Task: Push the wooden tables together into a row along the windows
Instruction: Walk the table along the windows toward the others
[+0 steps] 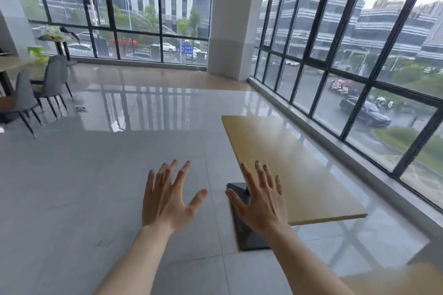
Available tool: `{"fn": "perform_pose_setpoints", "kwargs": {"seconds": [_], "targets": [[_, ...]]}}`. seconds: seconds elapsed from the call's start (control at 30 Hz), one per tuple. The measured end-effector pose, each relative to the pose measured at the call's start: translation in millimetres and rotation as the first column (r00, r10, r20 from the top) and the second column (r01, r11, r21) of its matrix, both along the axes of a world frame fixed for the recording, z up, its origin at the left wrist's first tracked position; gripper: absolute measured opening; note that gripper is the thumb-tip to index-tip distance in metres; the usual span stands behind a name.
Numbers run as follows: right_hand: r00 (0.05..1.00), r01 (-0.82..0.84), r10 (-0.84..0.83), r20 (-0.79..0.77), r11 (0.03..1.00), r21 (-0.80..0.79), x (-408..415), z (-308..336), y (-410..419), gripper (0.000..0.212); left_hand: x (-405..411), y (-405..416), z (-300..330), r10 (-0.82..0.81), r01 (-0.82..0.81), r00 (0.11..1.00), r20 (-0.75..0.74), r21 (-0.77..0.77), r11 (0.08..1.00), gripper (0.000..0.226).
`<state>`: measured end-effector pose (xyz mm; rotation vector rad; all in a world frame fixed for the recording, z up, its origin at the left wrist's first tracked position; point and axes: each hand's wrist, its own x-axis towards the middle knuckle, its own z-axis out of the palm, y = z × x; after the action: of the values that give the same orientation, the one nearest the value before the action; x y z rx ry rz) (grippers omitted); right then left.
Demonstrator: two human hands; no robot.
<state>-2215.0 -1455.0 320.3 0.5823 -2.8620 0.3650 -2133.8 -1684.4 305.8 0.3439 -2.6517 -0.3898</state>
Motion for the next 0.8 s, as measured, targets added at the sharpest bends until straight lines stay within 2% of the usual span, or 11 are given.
{"fn": "perform_pose_setpoints", "kwargs": {"seconds": [0.2, 0.5, 0.67, 0.8], "targets": [[0.999, 0.039, -0.039, -0.013, 0.999, -0.014, -183, -13, -83, 0.092, -190, -83, 1, -0.038, 0.037, 0.999, -0.022, -0.017, 0.999, 0.092], [0.999, 0.045, -0.045, -0.003, 0.998, -0.049, -498, -15, -200, 0.092, -492, -200, 2, -0.032, 0.033, 0.999, 0.018, -0.063, 0.997, 0.094], [0.999, 0.032, -0.032, 0.005, 0.997, -0.068, -638, -5, -267, 0.092, -630, -265, 11, -0.017, 0.018, 1.000, 0.003, -0.025, 1.000, 0.092], [0.999, 0.034, -0.033, 0.004, 0.998, -0.062, -749, -20, -325, 0.091, -748, -322, -8, -0.031, 0.031, 1.000, 0.001, -0.028, 0.999, 0.092]]}}
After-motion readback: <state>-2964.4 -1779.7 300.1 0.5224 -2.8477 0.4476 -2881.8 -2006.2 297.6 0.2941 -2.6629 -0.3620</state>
